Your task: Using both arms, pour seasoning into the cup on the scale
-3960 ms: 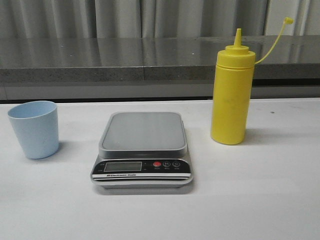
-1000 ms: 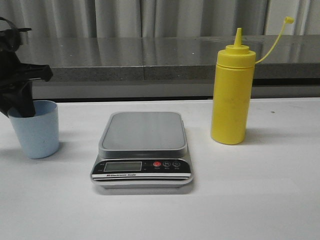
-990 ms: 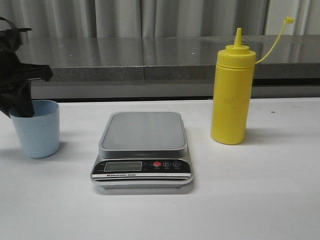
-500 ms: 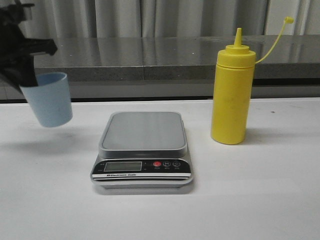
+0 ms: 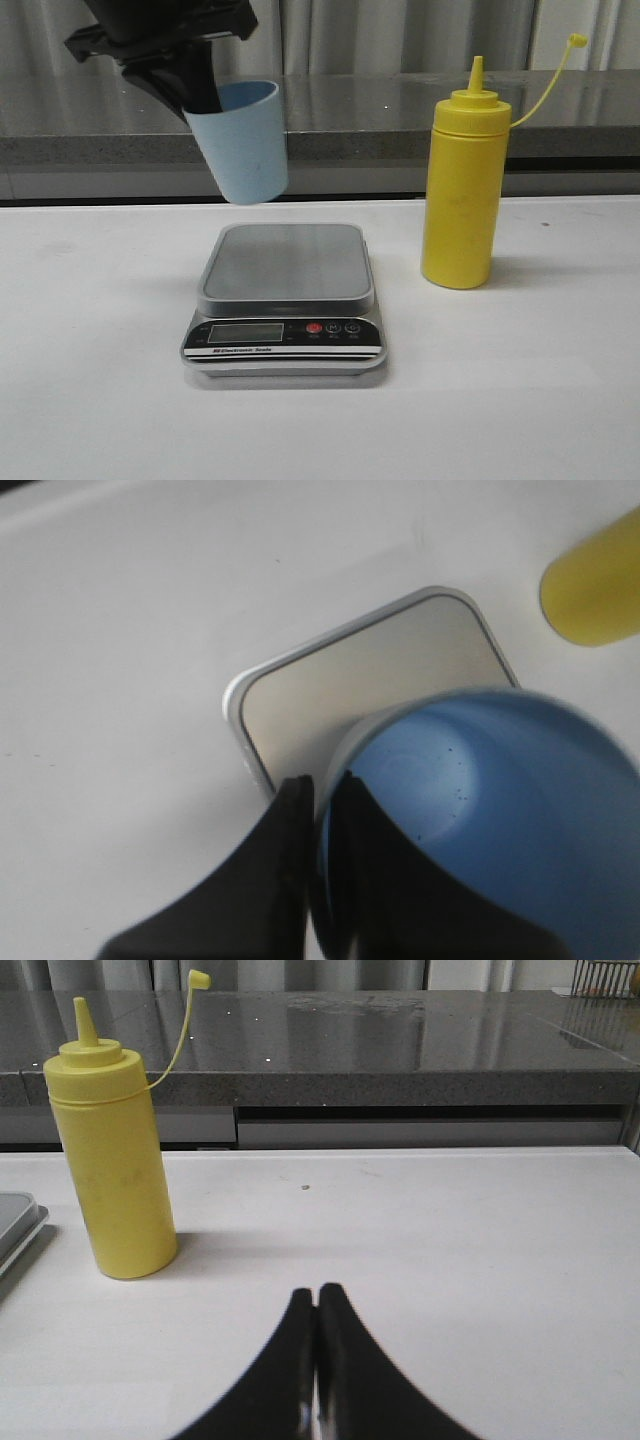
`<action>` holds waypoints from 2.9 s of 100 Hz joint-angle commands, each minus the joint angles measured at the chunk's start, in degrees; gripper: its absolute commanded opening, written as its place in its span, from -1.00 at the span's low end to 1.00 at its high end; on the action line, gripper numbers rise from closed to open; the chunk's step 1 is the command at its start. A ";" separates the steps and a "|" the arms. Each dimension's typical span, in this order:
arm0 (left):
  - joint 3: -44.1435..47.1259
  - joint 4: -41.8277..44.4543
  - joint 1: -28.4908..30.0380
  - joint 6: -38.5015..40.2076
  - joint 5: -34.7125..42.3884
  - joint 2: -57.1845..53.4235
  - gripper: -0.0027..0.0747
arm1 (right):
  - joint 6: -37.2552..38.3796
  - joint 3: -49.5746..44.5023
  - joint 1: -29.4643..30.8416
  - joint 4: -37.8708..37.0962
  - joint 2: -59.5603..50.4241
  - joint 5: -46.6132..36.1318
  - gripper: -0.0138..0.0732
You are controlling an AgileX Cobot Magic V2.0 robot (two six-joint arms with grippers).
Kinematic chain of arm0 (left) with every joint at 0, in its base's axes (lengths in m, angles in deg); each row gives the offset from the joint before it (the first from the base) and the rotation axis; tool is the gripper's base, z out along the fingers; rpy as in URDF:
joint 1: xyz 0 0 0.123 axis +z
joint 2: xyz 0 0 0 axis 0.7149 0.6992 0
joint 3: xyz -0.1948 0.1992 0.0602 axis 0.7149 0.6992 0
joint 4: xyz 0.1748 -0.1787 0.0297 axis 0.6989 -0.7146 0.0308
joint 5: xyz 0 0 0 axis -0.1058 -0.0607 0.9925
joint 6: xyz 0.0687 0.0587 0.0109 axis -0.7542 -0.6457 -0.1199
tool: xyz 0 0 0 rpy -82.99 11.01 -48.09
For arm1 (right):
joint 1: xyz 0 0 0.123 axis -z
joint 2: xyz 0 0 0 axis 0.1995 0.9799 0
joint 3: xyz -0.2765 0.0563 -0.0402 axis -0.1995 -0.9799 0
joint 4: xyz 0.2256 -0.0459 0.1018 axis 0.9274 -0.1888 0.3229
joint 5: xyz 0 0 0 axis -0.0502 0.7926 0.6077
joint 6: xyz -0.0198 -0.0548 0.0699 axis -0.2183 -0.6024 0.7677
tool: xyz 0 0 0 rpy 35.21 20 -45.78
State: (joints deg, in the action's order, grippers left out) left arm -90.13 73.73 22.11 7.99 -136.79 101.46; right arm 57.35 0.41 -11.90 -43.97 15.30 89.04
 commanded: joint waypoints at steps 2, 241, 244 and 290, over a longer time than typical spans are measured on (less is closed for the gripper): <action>-1.90 -1.03 -2.02 -0.09 3.11 -1.05 -0.98 | -0.16 1.07 0.25 -0.72 -1.26 -4.61 -0.82; 54.82 -1.13 7.21 0.50 24.37 -72.28 -0.98 | -0.16 1.07 0.25 -0.72 -1.27 -6.41 -0.82; 55.90 -1.13 7.21 0.50 24.37 -74.10 -0.98 | -0.16 1.07 0.25 -0.72 -1.27 -6.75 -0.82; 61.43 -1.02 7.21 0.50 24.69 -89.26 -0.98 | -0.16 3.53 0.25 0.39 -0.78 -7.89 -0.82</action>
State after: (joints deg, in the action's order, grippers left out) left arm -27.26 73.58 29.24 7.99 -116.73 11.99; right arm 57.24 0.57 -11.90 -43.87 15.30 84.27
